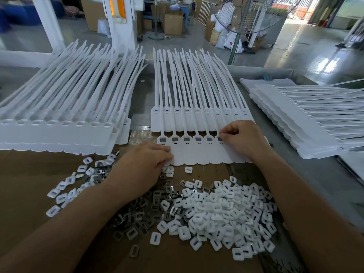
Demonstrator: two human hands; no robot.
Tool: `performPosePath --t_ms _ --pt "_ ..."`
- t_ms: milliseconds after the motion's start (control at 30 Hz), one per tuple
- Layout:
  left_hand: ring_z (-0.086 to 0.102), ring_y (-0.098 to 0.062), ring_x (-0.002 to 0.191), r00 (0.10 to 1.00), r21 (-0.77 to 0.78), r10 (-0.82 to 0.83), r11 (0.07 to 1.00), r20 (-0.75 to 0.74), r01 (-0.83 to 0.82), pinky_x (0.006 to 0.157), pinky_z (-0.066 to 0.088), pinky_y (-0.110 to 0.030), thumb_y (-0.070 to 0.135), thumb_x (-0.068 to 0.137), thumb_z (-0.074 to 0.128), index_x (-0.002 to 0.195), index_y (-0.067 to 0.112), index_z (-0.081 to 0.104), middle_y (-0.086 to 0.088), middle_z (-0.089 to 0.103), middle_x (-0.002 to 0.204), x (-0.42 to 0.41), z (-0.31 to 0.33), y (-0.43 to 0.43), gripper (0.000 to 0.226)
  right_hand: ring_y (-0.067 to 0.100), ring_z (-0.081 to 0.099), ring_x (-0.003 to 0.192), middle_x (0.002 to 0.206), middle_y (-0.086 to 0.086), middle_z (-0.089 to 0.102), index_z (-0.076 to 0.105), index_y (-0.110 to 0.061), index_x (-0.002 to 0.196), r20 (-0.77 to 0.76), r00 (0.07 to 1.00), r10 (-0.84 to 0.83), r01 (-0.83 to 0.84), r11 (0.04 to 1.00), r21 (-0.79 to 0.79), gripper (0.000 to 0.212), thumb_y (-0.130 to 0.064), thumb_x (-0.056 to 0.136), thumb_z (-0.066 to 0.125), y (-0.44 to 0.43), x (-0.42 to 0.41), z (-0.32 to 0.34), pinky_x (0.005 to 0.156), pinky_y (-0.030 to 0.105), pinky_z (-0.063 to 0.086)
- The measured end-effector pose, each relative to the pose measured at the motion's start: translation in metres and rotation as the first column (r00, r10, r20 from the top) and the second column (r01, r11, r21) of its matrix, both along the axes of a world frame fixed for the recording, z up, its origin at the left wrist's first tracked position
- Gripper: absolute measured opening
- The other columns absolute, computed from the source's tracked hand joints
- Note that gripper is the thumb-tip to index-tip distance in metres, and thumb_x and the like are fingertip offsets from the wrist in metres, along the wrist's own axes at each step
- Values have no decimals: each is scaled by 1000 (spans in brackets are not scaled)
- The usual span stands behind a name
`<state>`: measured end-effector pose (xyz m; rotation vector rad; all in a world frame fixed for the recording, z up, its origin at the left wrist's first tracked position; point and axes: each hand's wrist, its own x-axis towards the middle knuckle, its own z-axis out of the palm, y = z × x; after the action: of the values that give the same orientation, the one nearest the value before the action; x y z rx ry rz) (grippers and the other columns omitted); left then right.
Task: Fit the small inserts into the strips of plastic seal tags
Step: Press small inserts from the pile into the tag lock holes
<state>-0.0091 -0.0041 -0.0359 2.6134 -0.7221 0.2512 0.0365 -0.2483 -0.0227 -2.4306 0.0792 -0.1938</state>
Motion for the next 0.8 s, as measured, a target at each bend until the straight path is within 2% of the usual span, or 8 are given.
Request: performPosePath --t_ms 100,267,433,533,633,800 --pt "48 -8 117 1000 2 0 1000 -5 0 92 24 -12 18 90 52 111 22 66 8 55 127 0 -1 0 25 -2 51 71 73 -17 57 64 -26 75 -21 1000 3 -2 999 40 11 -19 83 65 -4 -2 0 57 13 34" --pt "48 -9 118 1000 13 -1 1000 -3 1 93 25 -13 19 91 51 112 22 65 8 55 127 -1 0 1 25 -3 53 70 70 -19 59 65 -29 68 -23 1000 7 -6 1000 29 20 -14 81 66 -7 -4 0 56 11 34" --pt "46 -7 119 1000 17 -1 1000 -1 1 93 21 -10 21 92 49 115 24 63 10 53 129 -1 0 0 27 0 58 75 73 -17 64 66 -32 64 -30 999 33 -29 995 99 25 -12 78 71 -7 -6 1 61 11 40" --pt "45 -7 120 1000 17 1 1000 -1 -1 95 22 -12 25 93 47 117 24 61 10 52 130 -1 0 1 29 -1 59 77 74 -18 64 67 -33 65 -37 994 101 -99 993 61 25 -12 76 74 -9 -8 2 68 12 43" --pt "44 -6 121 1000 15 0 1000 -8 0 98 26 -15 26 93 46 119 25 60 11 51 131 -2 0 1 29 0 60 81 75 -19 63 66 -34 67 -23 991 135 -135 990 33 27 -10 77 73 -10 -10 4 75 16 44" --pt "45 -7 120 1000 9 1 1000 -2 -1 97 26 -15 25 93 46 118 25 61 11 52 131 -2 0 1 29 4 63 83 79 -15 67 66 -34 70 -3 992 125 -124 987 106 26 -9 80 69 -11 -13 10 79 23 49"
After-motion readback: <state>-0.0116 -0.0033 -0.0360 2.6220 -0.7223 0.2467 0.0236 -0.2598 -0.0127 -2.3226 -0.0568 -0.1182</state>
